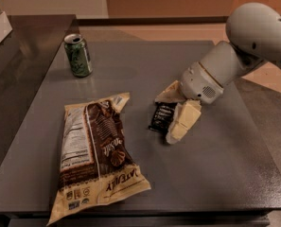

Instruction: Move rxbar chocolate near brown chip bag

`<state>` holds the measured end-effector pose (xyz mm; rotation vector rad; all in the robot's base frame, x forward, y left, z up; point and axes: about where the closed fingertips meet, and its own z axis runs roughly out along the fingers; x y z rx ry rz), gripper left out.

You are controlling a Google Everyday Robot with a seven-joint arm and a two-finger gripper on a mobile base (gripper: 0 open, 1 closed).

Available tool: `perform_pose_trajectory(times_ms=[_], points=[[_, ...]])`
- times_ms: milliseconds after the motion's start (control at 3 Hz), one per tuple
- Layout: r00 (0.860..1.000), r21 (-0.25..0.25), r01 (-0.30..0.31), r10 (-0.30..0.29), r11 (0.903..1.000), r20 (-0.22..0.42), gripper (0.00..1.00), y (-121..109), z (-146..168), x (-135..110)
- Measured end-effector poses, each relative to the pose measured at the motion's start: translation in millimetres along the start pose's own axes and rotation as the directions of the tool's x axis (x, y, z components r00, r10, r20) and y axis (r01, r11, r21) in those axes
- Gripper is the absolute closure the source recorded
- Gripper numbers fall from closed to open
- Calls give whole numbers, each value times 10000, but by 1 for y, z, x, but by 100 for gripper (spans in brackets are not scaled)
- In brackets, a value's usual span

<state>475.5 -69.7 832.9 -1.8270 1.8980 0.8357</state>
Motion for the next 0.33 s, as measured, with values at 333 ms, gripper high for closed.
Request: perform_pose_trajectory(times_ms=[333], points=[[10000, 0, 1, -1, 10000, 0, 0, 0, 0, 0]])
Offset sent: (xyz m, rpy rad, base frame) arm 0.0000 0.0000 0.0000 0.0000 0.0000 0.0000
